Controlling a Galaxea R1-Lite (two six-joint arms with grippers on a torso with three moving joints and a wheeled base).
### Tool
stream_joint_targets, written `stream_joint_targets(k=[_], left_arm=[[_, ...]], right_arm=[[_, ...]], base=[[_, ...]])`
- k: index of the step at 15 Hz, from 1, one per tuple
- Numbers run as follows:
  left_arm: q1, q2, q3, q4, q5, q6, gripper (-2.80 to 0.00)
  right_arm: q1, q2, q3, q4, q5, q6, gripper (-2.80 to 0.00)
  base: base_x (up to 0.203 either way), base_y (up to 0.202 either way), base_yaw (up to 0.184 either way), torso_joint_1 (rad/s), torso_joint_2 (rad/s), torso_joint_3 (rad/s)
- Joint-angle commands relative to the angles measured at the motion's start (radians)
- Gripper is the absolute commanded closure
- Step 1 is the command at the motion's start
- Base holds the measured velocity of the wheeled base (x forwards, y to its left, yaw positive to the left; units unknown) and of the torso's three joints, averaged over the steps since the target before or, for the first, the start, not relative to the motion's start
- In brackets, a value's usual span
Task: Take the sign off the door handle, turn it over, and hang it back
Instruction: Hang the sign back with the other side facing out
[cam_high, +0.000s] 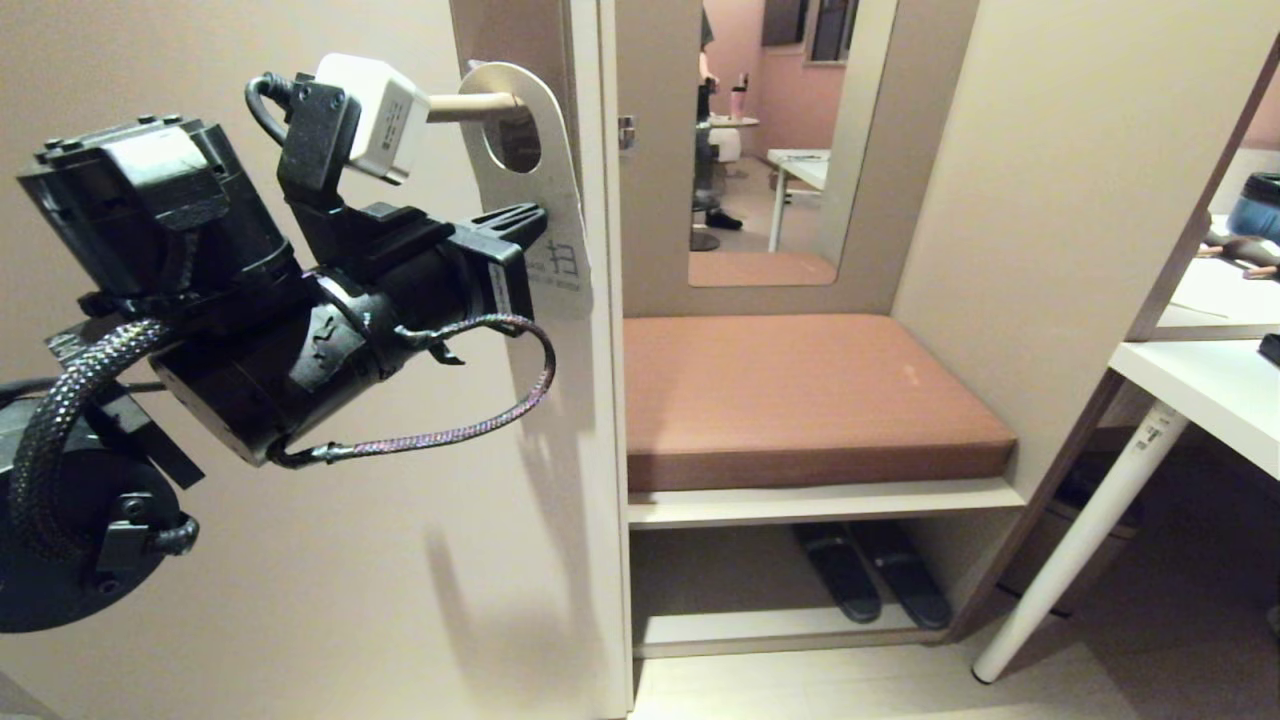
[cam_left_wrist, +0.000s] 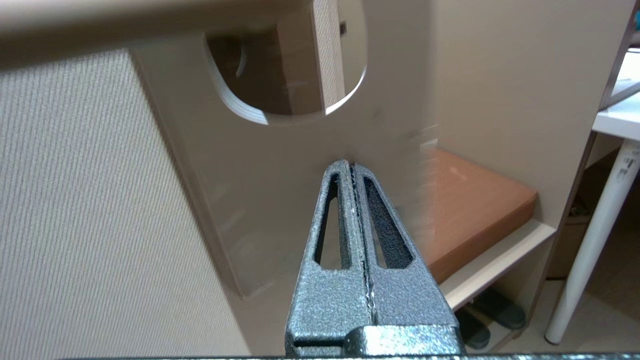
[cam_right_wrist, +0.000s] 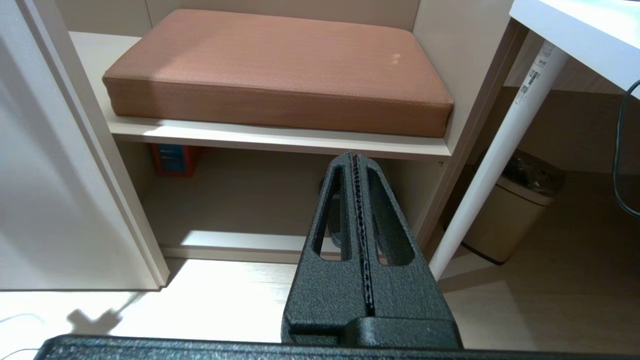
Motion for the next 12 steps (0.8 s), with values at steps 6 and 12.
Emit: stream_joint_targets(k=[6, 12], left_arm=[[-0.017, 0.028, -0.030, -0.007, 0.002, 0.000, 0.00], [-0.019, 0.019, -0.024, -0.019, 0.000, 0.003, 0.00]], right_arm=[[0.000, 0.001, 0.000, 0.000, -0.001, 0.001, 0.00], [0.000, 0.001, 0.000, 0.000, -0.001, 0.006, 0.00]], base=[[0.000, 0.000, 0.000, 0.000, 0.00, 0.000], [0.000, 0.000, 0.000, 0.000, 0.00, 0.000]])
